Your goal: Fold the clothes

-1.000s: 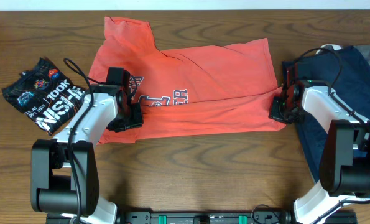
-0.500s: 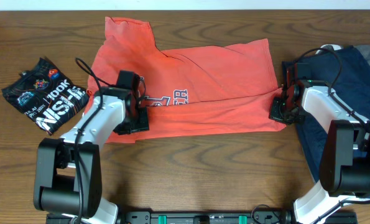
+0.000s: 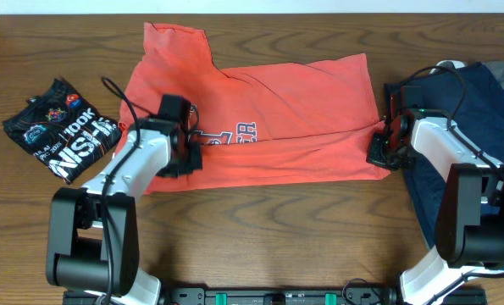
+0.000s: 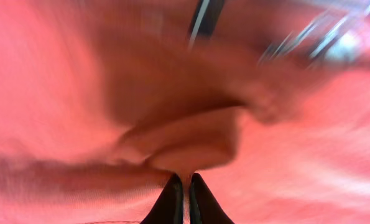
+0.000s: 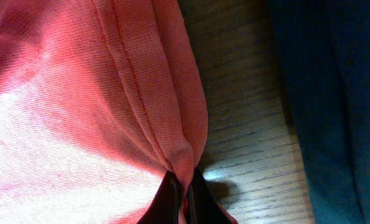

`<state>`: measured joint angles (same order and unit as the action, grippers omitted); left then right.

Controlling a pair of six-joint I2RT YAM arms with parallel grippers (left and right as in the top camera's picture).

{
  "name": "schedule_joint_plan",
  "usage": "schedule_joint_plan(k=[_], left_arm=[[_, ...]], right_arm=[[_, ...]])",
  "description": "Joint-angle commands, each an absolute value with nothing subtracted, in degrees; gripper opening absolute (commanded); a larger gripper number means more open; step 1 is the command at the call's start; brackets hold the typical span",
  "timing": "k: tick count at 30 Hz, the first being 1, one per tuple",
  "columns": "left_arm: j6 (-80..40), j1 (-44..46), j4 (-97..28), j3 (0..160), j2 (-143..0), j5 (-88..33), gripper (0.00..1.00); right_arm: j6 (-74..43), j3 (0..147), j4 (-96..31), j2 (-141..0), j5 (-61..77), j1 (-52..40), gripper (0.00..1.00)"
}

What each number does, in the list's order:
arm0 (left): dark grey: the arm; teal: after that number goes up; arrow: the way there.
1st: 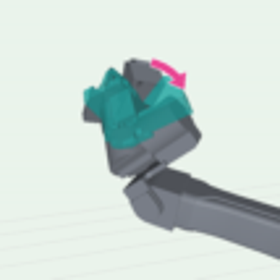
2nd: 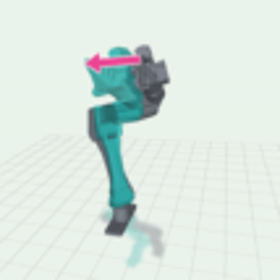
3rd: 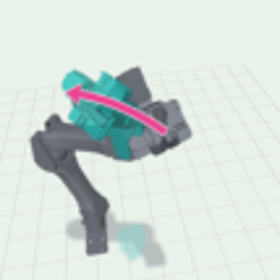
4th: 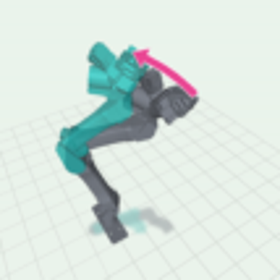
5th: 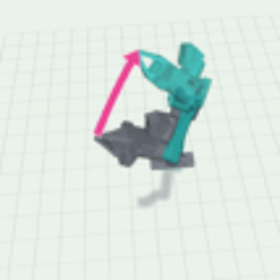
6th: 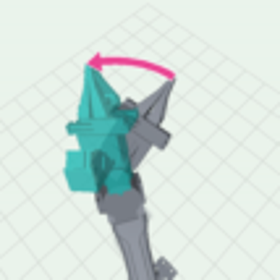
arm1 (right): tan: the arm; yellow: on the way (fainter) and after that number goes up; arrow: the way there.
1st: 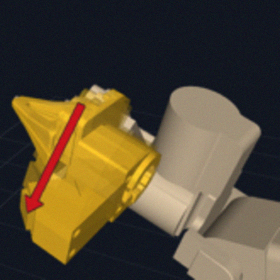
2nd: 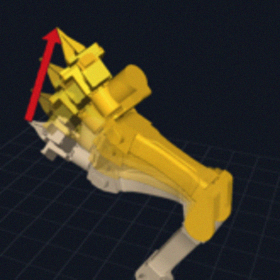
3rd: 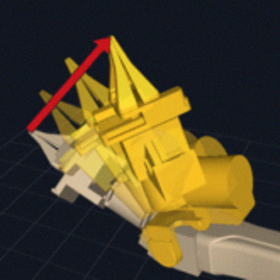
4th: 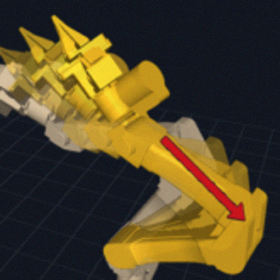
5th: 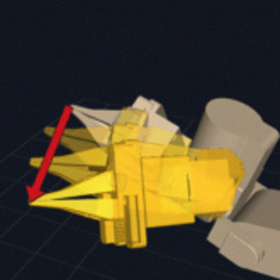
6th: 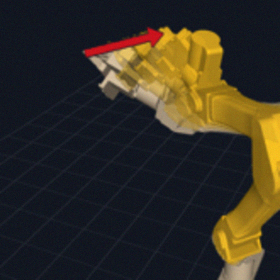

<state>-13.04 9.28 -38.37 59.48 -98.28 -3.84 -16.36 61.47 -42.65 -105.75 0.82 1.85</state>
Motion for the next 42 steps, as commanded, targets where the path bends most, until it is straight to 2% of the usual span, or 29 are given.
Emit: schedule_joint_plan(k=[1,4,6,8,11,15,21,26,29,34,38,42], left_arm=[[-12.53,9.3,-36.71,65.82,-98.04,-3.42,0.06],[-12.78,9.3,-33.54,67.22,-98.04,-3.46,0.06],[-13.23,9.3,-33.19,67.2,-98.06,-3.64,0.17],[-13.56,9.3,-35.07,67.2,-98.06,-4.82,0.38],[-13.06,9.26,-38.5,67.2,-98.06,-4.82,0.46],[-12.53,8.47,-45.1,67.2,-98.06,-1.61,0.46],[-18.81,4.64,-51.48,66.78,-98.06,3.49,0.46],[-21.43,0.91,-50.92,65.04,-98.06,3.46,0.47],[-21.8,-0.34,-49.95,63.68,-98.06,3.18,0.47],[-21.74,0.51,-46.78,63.48,-98.06,-1.83,0.52],[-21.74,2.42,-44.53,63.48,-98.06,-2.11,0.53],[-21.76,3.62,-44.49,63.48,-98.06,-2.11,0.54]], right_arm=[[-17.28,57.98,-44.36,-109.25,-3.25,2.24,0.01],[-17.3,57.98,-44.31,-109.25,-3.22,2.24,0.01],[-17.3,57.98,-44.23,-109.25,-3.22,2.24,0.01],[-17.3,57.98,-44.21,-109.25,-3.22,2.24,0.03],[-17.3,57.98,-44.16,-109.25,-3.2,2.24,0.09],[-17.32,58.43,-45.17,-109.03,-2.74,2.24,0.11],[-17.32,62.48,-50.68,-105.45,-2.81,2.46,0.13],[-17.37,66.65,-54.24,-101.21,-2.76,3.2,0.18],[-17.34,67.72,-54.63,-99.0,-2.74,3.2,0.25],[-17.32,67.72,-54.76,-97.89,-1.98,3.2,0.33],[-17.3,67.72,-54.96,-97.89,1.69,3.2,0.34],[-17.32,67.72,-55.16,-97.86,7.68,3.2,0.4]])
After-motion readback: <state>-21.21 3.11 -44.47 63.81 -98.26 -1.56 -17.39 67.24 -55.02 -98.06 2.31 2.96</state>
